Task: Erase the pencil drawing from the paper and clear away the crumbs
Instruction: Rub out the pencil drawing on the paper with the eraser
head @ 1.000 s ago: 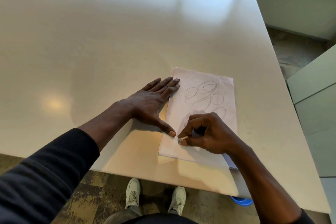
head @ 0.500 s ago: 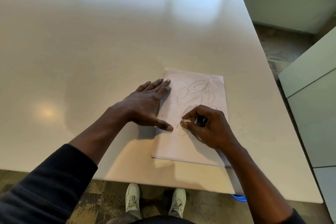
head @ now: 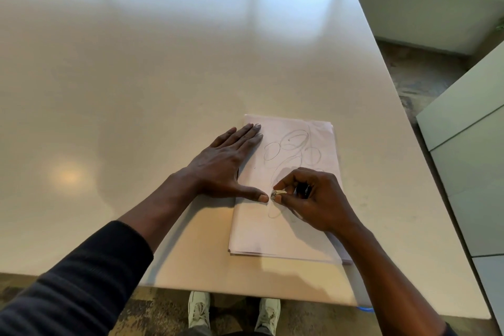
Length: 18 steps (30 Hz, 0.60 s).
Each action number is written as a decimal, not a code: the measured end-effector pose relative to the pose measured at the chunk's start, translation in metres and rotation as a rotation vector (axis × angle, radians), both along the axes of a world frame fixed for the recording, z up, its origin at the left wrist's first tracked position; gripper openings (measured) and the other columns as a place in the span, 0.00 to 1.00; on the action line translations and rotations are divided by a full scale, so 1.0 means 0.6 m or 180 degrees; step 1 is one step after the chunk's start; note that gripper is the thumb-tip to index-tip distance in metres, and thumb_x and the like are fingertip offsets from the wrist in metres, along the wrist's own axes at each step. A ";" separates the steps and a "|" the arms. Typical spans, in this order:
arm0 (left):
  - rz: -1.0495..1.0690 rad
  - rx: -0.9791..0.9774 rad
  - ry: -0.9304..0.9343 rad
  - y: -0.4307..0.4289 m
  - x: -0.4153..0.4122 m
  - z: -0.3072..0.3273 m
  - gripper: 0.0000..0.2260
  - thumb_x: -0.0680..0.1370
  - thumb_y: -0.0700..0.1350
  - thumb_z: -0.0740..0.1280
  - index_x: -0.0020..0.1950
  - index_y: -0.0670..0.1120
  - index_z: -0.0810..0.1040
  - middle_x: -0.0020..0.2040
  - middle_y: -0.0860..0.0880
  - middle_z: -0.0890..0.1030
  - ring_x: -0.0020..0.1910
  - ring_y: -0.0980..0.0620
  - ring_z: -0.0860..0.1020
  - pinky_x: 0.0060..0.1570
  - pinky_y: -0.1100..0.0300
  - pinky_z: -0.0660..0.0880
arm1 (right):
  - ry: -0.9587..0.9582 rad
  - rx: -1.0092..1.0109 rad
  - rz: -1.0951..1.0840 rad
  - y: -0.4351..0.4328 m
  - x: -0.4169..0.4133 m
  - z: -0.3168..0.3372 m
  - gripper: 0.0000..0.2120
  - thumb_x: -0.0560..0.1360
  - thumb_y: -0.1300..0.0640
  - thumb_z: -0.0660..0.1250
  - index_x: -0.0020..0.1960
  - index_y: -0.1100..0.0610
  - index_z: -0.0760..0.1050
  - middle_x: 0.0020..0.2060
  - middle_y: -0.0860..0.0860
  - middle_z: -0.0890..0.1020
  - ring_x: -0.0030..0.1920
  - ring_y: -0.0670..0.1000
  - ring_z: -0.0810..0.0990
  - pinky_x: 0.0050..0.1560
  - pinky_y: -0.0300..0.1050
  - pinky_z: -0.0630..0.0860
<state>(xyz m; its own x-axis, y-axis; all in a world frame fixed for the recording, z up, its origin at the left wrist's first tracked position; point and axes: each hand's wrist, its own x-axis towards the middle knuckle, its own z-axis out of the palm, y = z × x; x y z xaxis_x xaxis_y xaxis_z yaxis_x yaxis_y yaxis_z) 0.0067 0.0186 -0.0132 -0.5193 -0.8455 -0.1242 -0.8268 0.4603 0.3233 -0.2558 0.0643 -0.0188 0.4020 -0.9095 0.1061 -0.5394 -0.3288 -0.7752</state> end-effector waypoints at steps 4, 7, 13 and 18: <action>0.0025 0.0129 0.0023 -0.002 -0.001 0.003 0.65 0.64 0.85 0.62 0.87 0.51 0.37 0.85 0.57 0.31 0.77 0.66 0.24 0.79 0.63 0.30 | 0.0057 -0.0285 -0.0590 -0.031 0.016 0.000 0.07 0.73 0.54 0.82 0.50 0.50 0.87 0.39 0.40 0.84 0.40 0.44 0.82 0.40 0.32 0.75; 0.0055 0.0179 0.0049 -0.002 0.000 0.004 0.64 0.66 0.83 0.66 0.87 0.52 0.37 0.85 0.57 0.31 0.77 0.67 0.24 0.79 0.63 0.30 | 0.0122 -0.0450 -0.1104 -0.065 0.036 -0.003 0.06 0.73 0.54 0.82 0.49 0.49 0.88 0.38 0.38 0.83 0.39 0.39 0.81 0.38 0.27 0.71; 0.0079 0.0169 0.0054 -0.003 0.000 -0.001 0.64 0.66 0.83 0.66 0.87 0.51 0.38 0.86 0.57 0.32 0.80 0.64 0.27 0.82 0.58 0.33 | 0.0177 -0.0414 -0.0497 -0.090 0.050 -0.006 0.07 0.73 0.51 0.82 0.50 0.49 0.89 0.39 0.41 0.85 0.38 0.45 0.82 0.40 0.39 0.78; 0.0091 0.0203 0.0076 -0.003 0.000 -0.001 0.64 0.66 0.82 0.67 0.87 0.52 0.38 0.86 0.58 0.32 0.80 0.64 0.26 0.81 0.59 0.31 | 0.0145 -0.0525 -0.1045 -0.125 0.048 -0.011 0.07 0.73 0.51 0.82 0.50 0.49 0.89 0.40 0.41 0.85 0.38 0.41 0.81 0.40 0.38 0.75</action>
